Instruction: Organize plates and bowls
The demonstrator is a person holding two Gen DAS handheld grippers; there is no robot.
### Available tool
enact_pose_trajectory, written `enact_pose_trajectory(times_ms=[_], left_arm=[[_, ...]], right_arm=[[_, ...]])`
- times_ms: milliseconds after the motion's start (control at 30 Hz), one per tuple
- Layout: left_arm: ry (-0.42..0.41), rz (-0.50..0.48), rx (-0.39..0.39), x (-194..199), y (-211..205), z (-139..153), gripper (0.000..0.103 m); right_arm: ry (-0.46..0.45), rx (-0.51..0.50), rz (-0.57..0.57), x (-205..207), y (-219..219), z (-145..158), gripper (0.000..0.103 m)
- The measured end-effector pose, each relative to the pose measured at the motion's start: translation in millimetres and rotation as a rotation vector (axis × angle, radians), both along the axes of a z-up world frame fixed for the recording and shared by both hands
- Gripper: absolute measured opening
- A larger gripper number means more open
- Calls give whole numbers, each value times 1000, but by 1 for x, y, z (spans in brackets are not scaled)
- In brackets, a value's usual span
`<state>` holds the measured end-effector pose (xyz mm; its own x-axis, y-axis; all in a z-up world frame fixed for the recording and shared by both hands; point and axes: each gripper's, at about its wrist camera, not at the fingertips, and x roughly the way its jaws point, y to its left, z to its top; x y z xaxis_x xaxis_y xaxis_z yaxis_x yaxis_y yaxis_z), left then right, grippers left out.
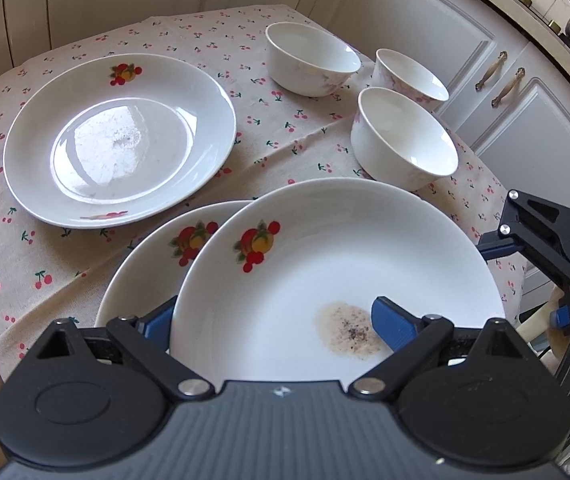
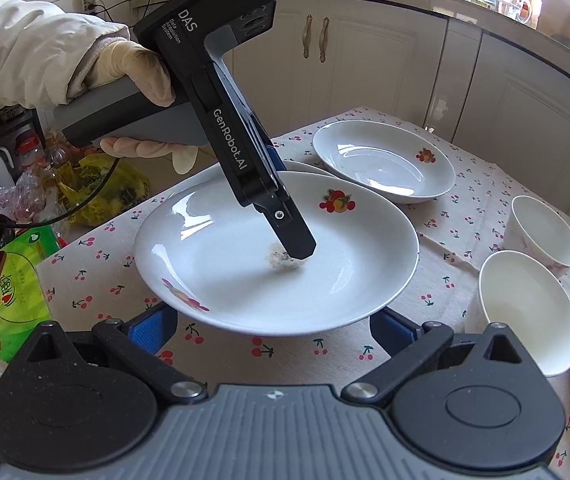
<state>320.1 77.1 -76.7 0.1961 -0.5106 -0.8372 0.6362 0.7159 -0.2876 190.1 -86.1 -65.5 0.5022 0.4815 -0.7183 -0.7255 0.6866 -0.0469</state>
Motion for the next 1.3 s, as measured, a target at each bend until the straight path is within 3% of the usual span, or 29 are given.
enact_pose_trajectory(times_ms=[1300], left_arm=[[-15, 5, 66, 9, -1, -1, 97]], right_arm=[[14, 81, -21, -3, -1, 4, 103]])
